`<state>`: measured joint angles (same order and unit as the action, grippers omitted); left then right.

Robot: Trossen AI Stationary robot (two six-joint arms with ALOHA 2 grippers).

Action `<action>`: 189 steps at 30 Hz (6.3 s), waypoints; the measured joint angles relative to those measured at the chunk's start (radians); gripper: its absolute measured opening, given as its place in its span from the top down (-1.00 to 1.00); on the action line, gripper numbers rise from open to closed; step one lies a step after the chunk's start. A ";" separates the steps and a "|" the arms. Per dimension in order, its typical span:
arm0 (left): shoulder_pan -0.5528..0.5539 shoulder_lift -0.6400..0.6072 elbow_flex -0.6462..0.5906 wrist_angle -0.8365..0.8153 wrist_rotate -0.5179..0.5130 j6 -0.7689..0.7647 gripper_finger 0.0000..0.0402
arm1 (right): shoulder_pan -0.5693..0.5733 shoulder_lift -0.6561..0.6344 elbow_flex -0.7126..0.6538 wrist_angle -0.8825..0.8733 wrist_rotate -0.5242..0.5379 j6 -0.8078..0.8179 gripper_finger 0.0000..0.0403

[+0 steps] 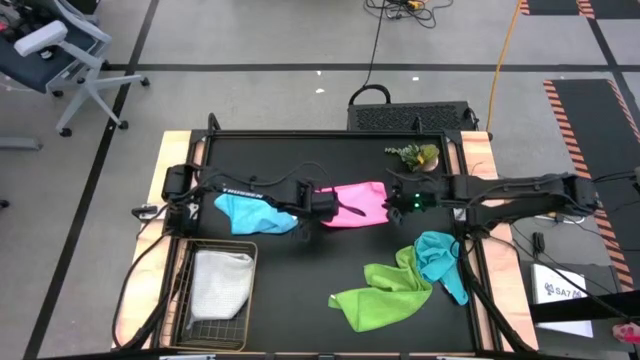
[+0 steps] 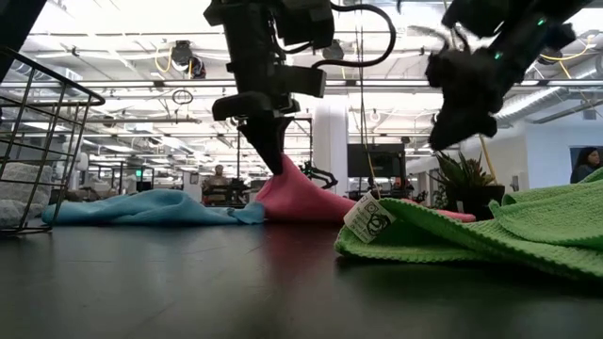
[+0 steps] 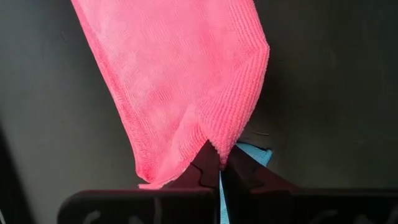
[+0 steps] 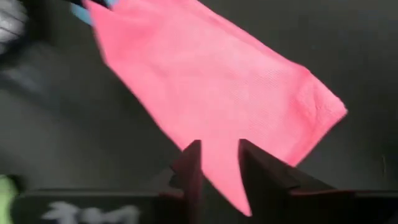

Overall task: Fold microfiber towels
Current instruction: Fold the pink microfiber cloth

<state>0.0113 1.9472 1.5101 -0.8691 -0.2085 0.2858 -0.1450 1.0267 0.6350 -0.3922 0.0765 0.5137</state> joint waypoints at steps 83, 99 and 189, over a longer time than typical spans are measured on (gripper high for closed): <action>0.022 0.061 0.082 0.191 -0.020 0.306 1.00 | -0.211 0.396 0.000 0.220 0.020 -0.018 1.00; 0.016 0.062 0.082 0.201 -0.016 0.276 1.00 | -0.042 0.535 0.004 0.401 0.038 0.112 1.00; 0.076 -0.073 0.235 -0.271 -0.271 -0.656 0.23 | 0.116 -0.050 -0.216 0.273 -0.291 0.449 0.72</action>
<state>0.0872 1.8744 1.7447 -1.1397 -0.4793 -0.3698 -0.0288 0.9768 0.4194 -0.1193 -0.2150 0.9632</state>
